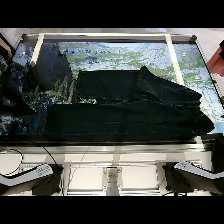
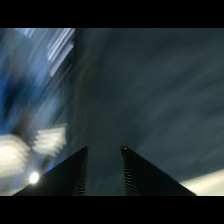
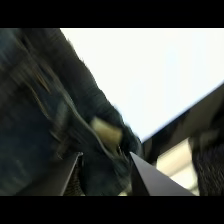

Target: Fold the clothes and pants, and hang the long-sleeved shirts on hangers.

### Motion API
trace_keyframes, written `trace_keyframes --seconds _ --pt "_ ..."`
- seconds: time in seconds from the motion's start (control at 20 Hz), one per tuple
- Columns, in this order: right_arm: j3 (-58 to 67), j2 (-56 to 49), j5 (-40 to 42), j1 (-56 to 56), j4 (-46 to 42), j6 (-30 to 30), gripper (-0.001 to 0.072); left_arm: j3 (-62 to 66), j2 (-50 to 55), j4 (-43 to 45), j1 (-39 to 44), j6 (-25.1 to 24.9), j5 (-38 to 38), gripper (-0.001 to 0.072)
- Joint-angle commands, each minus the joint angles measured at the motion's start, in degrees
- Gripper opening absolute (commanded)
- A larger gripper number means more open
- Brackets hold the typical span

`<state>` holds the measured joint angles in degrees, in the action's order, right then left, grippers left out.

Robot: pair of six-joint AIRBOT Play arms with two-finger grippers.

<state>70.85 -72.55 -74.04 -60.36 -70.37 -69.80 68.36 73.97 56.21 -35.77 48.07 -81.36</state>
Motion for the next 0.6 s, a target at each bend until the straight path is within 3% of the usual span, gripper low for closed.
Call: trace_keyframes --seconds 0.0,0.1,0.15,0.35,0.4,0.45,0.55 --pt "6.8 0.8 0.2 0.9 7.8 -0.1 0.0500 8.0 0.2 -15.8 9.5 2.6 12.9 0.0300" --pt "6.9 0.7 1.1 3.8 9.6 0.2 0.0539 13.8 3.4 -10.6 20.0 9.5 24.4 0.0411" --pt "6.9 0.3 1.5 5.8 9.0 0.4 0.0539 18.0 6.9 -8.1 24.0 11.8 25.6 0.0411" --pt "6.9 -3.1 2.0 13.4 8.1 0.5 0.0538 38.5 28.5 -5.2 32.0 25.1 22.8 0.0427" --pt "6.9 -4.0 2.1 14.8 8.0 0.5 0.0538 42.8 33.2 -5.2 32.1 28.9 22.8 0.0499" --pt "6.9 -4.7 2.3 16.2 7.7 0.5 0.0538 46.1 36.8 -5.2 31.9 32.2 22.6 0.0510" --pt "6.8 -5.8 3.3 18.3 7.1 0.5 0.0538 49.7 41.8 -5.2 31.4 35.2 22.0 0.0510"
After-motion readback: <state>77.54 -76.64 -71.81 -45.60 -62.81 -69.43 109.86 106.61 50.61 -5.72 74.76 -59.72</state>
